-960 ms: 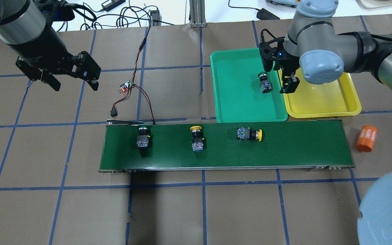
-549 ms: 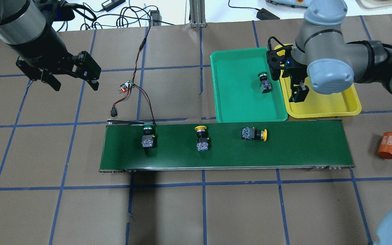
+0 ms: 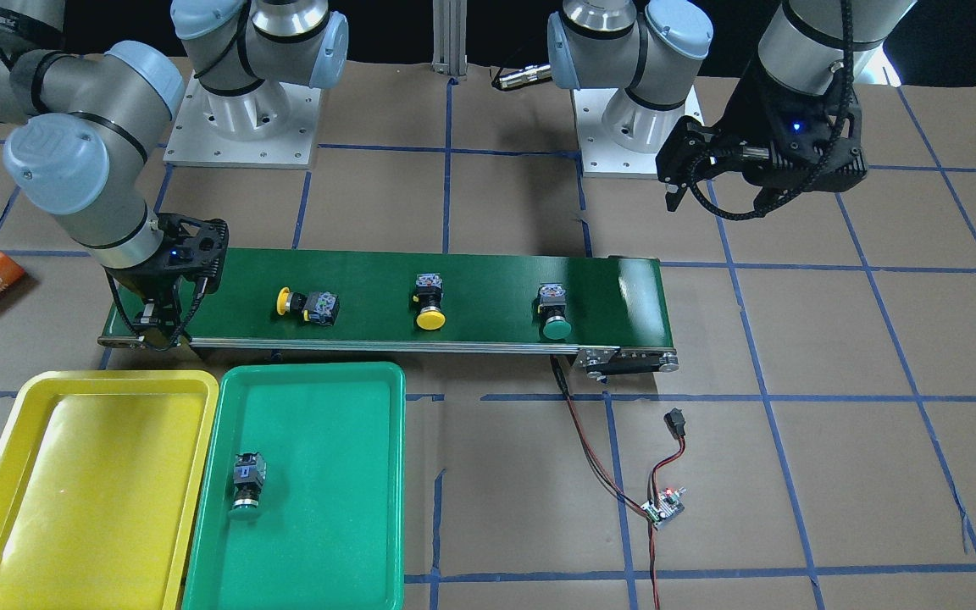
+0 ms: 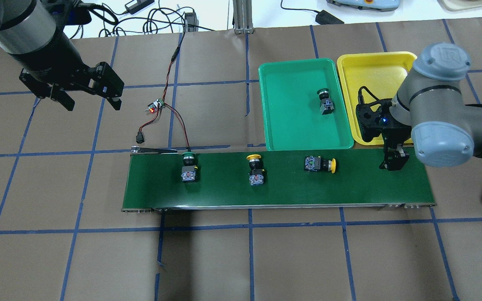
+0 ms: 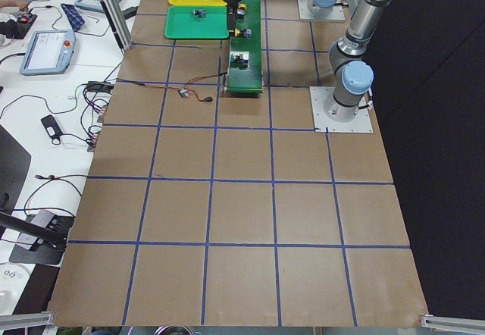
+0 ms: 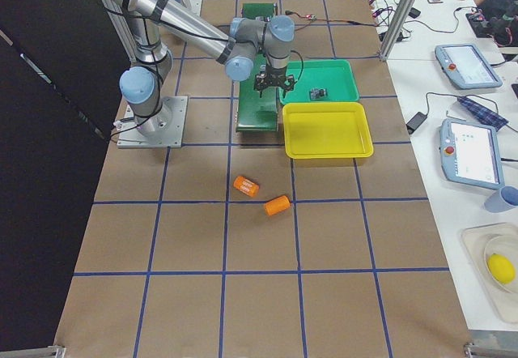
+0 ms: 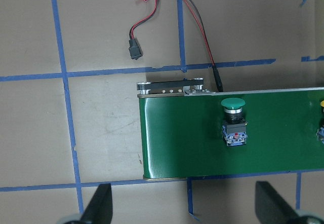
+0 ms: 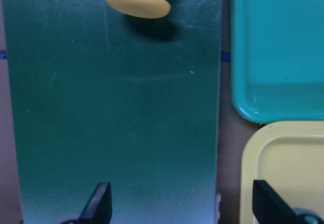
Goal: Sort buttons by color to trays
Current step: 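Move the right gripper back over the belt toward the yellow button, then grasp the yellow-capped button at the belt end with the right gripper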
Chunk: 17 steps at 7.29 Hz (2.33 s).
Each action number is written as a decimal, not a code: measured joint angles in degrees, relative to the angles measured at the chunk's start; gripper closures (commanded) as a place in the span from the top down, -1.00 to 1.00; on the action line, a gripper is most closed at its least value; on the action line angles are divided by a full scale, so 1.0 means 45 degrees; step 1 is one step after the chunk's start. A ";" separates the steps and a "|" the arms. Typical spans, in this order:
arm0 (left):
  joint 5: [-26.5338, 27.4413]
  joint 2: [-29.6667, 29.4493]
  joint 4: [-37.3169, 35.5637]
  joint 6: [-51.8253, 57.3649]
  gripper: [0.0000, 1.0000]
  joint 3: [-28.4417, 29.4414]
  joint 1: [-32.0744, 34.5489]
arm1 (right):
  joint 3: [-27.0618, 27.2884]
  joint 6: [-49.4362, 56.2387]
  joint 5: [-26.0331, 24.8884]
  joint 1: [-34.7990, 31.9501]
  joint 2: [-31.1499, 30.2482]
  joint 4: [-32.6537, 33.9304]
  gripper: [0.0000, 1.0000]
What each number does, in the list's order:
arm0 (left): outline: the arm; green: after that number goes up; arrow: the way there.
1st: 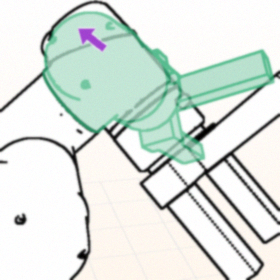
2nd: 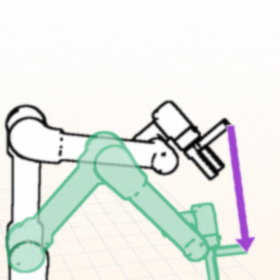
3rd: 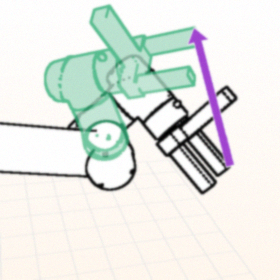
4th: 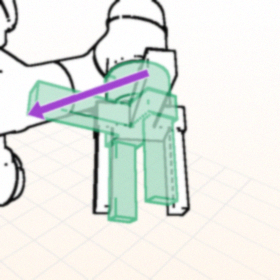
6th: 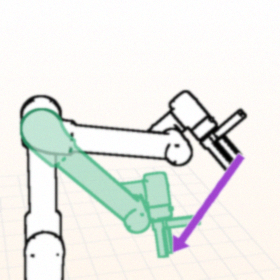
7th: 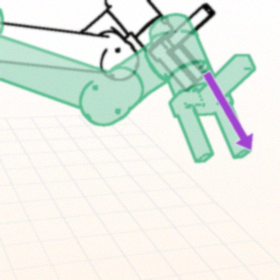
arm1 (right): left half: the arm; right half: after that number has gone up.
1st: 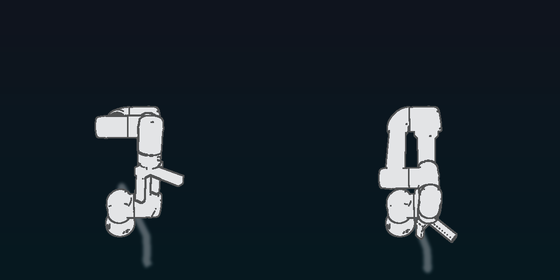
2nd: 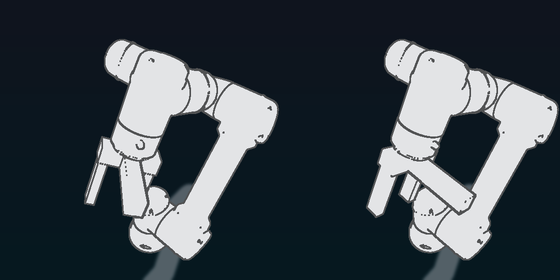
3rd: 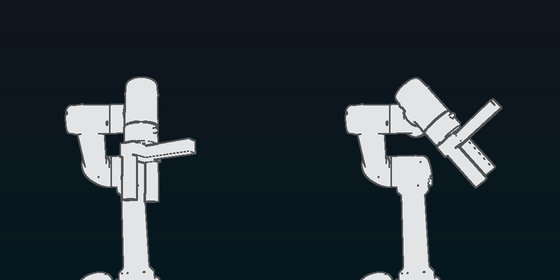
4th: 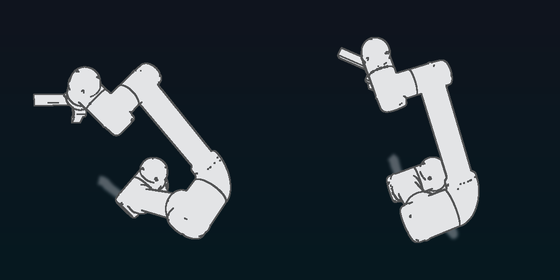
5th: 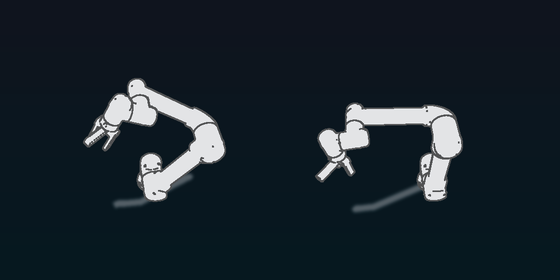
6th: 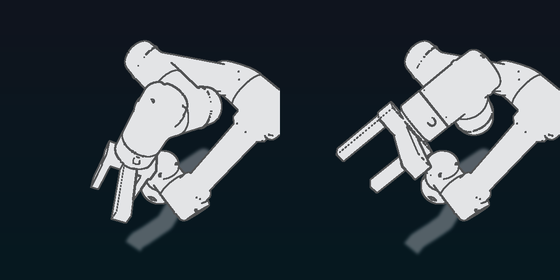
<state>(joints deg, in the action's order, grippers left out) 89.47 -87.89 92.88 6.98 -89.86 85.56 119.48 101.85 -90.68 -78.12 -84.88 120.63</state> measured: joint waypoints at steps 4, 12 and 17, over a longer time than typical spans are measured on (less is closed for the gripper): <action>0.0000 0.0000 -0.0014 -0.0001 1.00 -0.0004 -0.0006 | 0.1255 0.0045 0.0318 0.0152 -0.1006 0.0259 0.93; 0.0000 -0.0012 -0.0021 0.0017 1.00 0.0012 -0.0204 | 0.1417 -0.0037 0.0578 0.0092 -0.0982 0.0816 0.96; 0.0000 -0.0018 -0.0034 0.0011 1.00 -0.0020 -0.0186 | 0.1415 -0.0098 0.0892 0.0076 -0.0800 0.1076 0.37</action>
<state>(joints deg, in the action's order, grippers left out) 89.47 -87.97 92.72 7.03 -89.94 84.72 125.85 101.41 -86.66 -77.78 -88.48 125.47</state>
